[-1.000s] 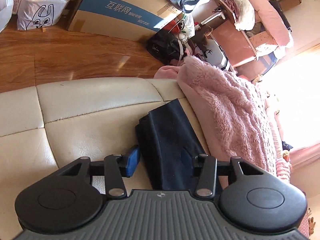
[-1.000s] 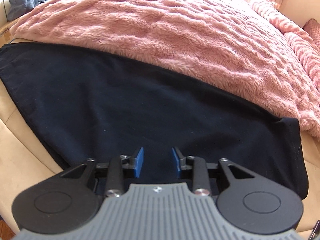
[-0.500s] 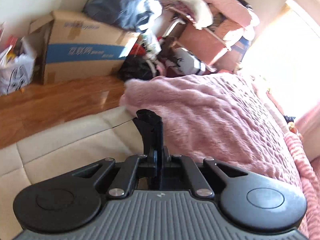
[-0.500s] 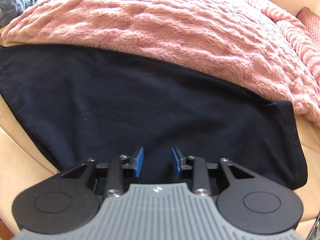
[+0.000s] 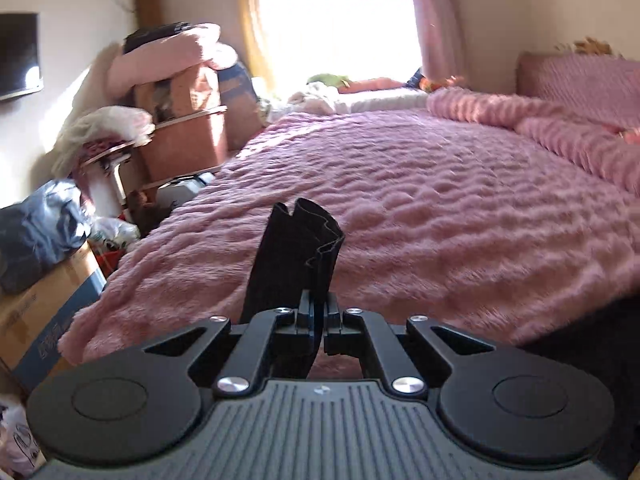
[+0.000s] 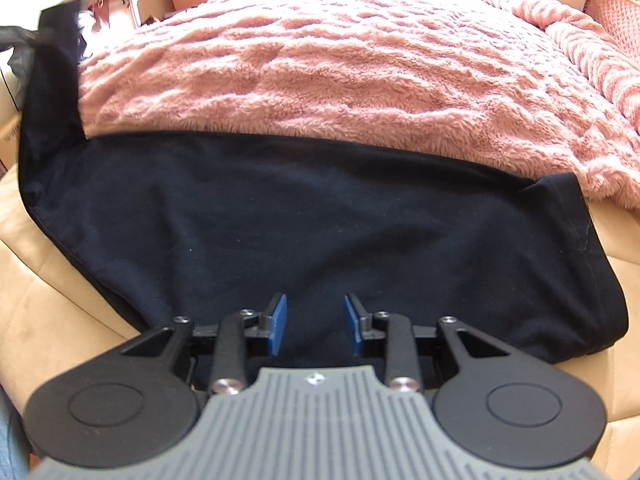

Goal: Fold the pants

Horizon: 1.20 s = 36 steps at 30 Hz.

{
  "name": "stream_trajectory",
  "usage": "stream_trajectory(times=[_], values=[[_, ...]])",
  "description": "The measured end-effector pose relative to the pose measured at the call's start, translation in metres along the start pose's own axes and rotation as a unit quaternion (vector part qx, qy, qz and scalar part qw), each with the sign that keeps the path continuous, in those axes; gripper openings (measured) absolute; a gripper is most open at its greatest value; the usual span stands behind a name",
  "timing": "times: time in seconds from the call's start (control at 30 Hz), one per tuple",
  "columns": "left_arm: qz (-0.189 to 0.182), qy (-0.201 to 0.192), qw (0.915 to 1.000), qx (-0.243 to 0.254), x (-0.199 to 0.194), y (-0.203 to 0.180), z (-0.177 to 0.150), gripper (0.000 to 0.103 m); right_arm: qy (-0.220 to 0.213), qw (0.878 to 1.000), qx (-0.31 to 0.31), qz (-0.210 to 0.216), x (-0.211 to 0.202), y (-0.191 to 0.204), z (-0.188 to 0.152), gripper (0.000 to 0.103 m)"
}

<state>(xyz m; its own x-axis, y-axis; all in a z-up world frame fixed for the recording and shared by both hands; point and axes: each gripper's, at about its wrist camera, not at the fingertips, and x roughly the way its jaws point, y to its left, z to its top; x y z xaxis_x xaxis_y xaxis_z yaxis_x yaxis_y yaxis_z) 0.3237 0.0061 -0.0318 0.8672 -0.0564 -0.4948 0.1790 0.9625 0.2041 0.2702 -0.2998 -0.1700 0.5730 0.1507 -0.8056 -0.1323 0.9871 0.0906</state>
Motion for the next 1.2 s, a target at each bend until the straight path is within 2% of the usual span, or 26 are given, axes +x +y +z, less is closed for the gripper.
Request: stream_trajectory(times=[0.1, 0.2, 0.23, 0.3, 0.33, 0.43, 0.5, 0.53, 0.57, 0.73, 0.83, 0.9, 1.07, 1.2], values=[[-0.035, 0.034, 0.9958, 0.077, 0.011, -0.069, -0.031, 0.003, -0.005, 1.000, 0.013, 0.004, -0.006, -0.007, -0.002, 0.030], [-0.082, 0.088, 0.9828, 0.140, 0.020, -0.120, -0.075, 0.004, -0.002, 1.000, 0.023, 0.009, -0.008, -0.013, -0.007, 0.031], [-0.092, 0.108, 0.9775, 0.156, 0.022, -0.130, -0.087, 0.005, 0.001, 1.000, 0.026, 0.011, -0.008, -0.014, -0.008, 0.031], [-0.118, 0.139, 0.9696, 0.164, 0.016, -0.140, -0.106, 0.015, 0.004, 0.999, 0.032, 0.020, -0.009, -0.017, -0.010, 0.032], [-0.135, 0.156, 0.9660, 0.155, 0.015, -0.139, -0.110, 0.023, 0.004, 0.999, 0.033, 0.024, -0.010, -0.016, -0.012, 0.035], [-0.191, 0.192, 0.9587, 0.087, 0.014, -0.121, -0.111, 0.027, 0.006, 0.998, 0.038, 0.041, -0.007, -0.015, -0.014, 0.037], [-0.237, 0.220, 0.9461, 0.014, 0.023, -0.102, -0.108, 0.034, 0.008, 0.997, 0.053, 0.055, -0.003, -0.014, -0.013, 0.037], [-0.260, 0.229, 0.9379, -0.022, 0.027, -0.093, -0.108, 0.034, 0.009, 0.996, 0.059, 0.063, -0.001, -0.012, -0.012, 0.037], [-0.269, 0.230, 0.9340, -0.045, 0.029, -0.084, -0.107, 0.034, 0.009, 0.995, 0.064, 0.070, 0.000, -0.011, -0.010, 0.037], [-0.242, 0.193, 0.9479, -0.077, 0.018, -0.059, -0.084, 0.040, 0.005, 0.990, 0.090, 0.110, 0.010, -0.002, 0.007, 0.037], [-0.173, 0.186, 0.9650, -0.065, 0.021, -0.048, -0.075, 0.040, 0.007, 0.983, 0.117, 0.143, 0.024, 0.006, 0.021, 0.038], [-0.133, 0.187, 0.9712, -0.065, 0.029, -0.040, -0.072, 0.040, 0.012, 0.977, 0.139, 0.161, 0.038, 0.012, 0.033, 0.038], [-0.096, 0.198, 0.9691, -0.112, 0.048, -0.015, -0.081, 0.040, 0.040, 0.953, 0.224, 0.199, 0.079, 0.022, 0.053, 0.040], [-0.094, 0.203, 0.9643, -0.141, 0.052, 0.002, -0.091, 0.040, 0.064, 0.937, 0.272, 0.210, 0.104, 0.025, 0.060, 0.039]])
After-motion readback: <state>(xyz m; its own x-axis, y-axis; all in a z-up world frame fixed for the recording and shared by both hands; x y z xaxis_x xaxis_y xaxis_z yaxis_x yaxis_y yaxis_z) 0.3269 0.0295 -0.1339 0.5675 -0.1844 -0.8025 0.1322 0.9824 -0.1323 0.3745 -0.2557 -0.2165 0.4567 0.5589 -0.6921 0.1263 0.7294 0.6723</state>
